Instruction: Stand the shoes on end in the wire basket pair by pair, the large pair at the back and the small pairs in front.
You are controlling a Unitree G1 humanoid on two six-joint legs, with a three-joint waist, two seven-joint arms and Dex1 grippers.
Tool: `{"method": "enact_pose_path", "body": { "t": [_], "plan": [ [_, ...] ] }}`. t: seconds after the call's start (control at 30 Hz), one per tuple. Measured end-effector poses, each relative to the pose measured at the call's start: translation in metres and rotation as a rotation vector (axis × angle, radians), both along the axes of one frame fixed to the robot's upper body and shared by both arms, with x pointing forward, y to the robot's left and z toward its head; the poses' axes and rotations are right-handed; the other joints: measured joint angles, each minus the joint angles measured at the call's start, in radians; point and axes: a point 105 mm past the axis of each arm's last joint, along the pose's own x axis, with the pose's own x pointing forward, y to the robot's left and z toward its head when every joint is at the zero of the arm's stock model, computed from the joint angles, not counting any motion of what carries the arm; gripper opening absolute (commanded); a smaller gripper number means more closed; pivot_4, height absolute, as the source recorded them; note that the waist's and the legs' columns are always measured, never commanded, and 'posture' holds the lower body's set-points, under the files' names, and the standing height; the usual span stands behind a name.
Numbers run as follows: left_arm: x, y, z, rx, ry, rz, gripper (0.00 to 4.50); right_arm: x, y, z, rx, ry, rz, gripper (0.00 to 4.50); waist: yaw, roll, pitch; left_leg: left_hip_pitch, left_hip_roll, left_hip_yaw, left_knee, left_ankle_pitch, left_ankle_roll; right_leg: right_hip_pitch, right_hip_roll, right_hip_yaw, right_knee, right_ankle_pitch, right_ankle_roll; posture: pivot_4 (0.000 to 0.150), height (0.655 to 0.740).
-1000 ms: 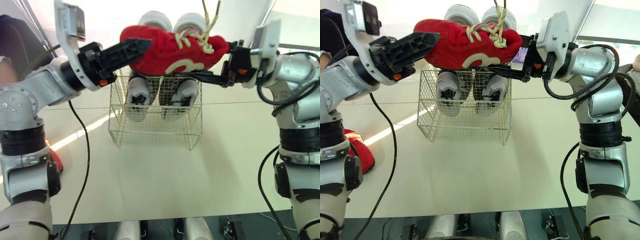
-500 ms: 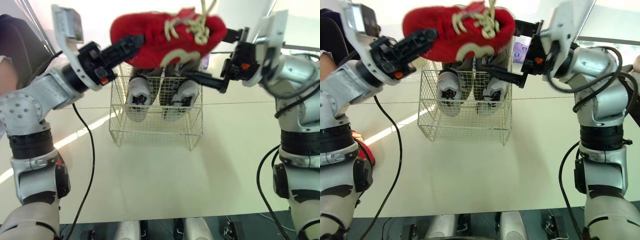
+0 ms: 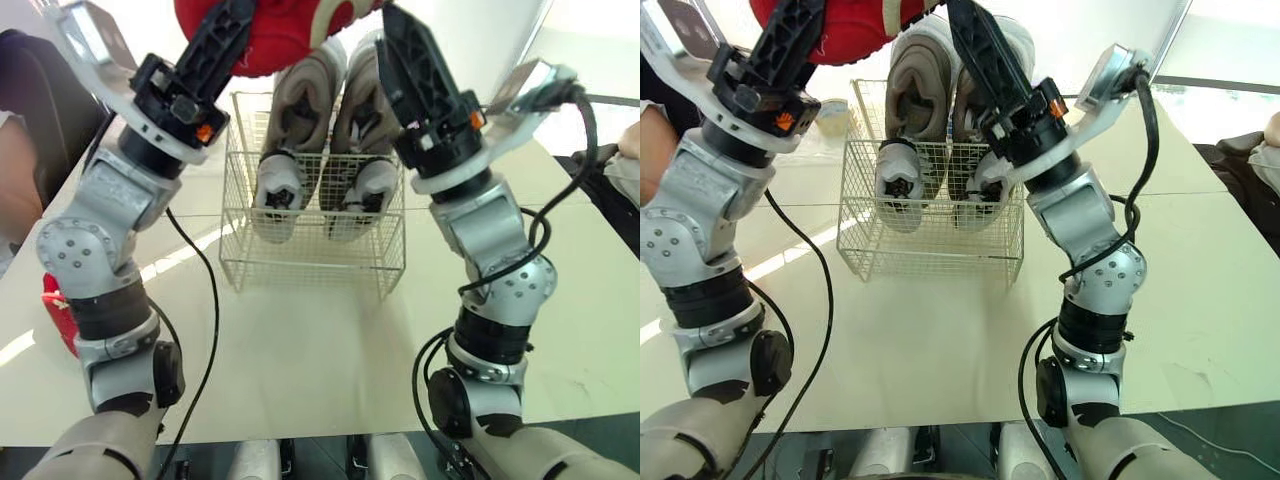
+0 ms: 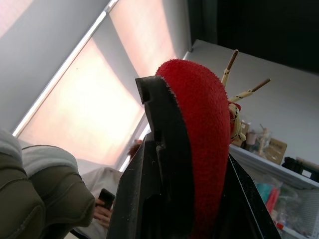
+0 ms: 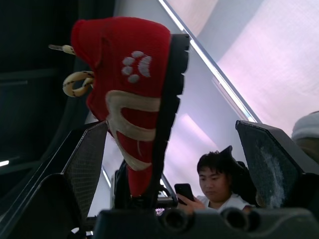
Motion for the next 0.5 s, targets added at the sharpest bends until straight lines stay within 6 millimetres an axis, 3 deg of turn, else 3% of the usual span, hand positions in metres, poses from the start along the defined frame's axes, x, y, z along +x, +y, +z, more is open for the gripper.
{"method": "enact_pose_path", "body": {
  "t": [0.2,0.3,0.43,0.47,0.5],
  "plan": [
    [0.004,-0.013,-0.019,0.04,0.02,0.003,0.29,0.002,-0.002,0.006,0.025,-0.014,-0.016,4.43,-0.003,0.0,0.0,0.0,0.0,0.0,0.0,0.0,0.0,0.0,0.0,0.0,0.0,0.0,0.0,0.15,0.74],
    [0.003,-0.015,-0.021,0.036,0.015,0.004,0.29,0.003,-0.002,0.008,0.023,-0.022,-0.03,3.56,-0.004,0.0,0.0,0.0,0.001,0.0,0.0,0.0,0.0,0.0,0.001,0.0,0.0,0.0,0.0,0.15,0.74],
    [0.0,-0.016,-0.019,0.036,-0.002,-0.002,0.29,0.006,-0.003,0.007,0.021,-0.019,-0.058,1.57,-0.004,0.0,0.0,0.0,0.001,0.0,0.0,0.0,0.001,0.0,0.001,0.0,0.0,0.0,0.0,0.15,0.74],
    [0.0,-0.016,-0.019,0.038,-0.008,0.0,0.29,0.007,-0.003,0.007,0.02,-0.019,-0.059,1.22,-0.004,0.0,0.0,0.0,0.001,0.0,0.0,-0.001,0.001,0.0,0.001,0.0,0.0,0.0,0.0,0.15,0.74],
    [-0.001,-0.015,-0.019,0.045,-0.015,0.009,0.29,0.007,-0.003,0.007,0.017,-0.017,-0.059,1.22,-0.004,0.0,0.0,0.0,0.001,0.0,0.0,-0.001,0.001,0.0,0.001,0.0,0.0,0.0,0.0,0.15,0.74]
  ]
}}
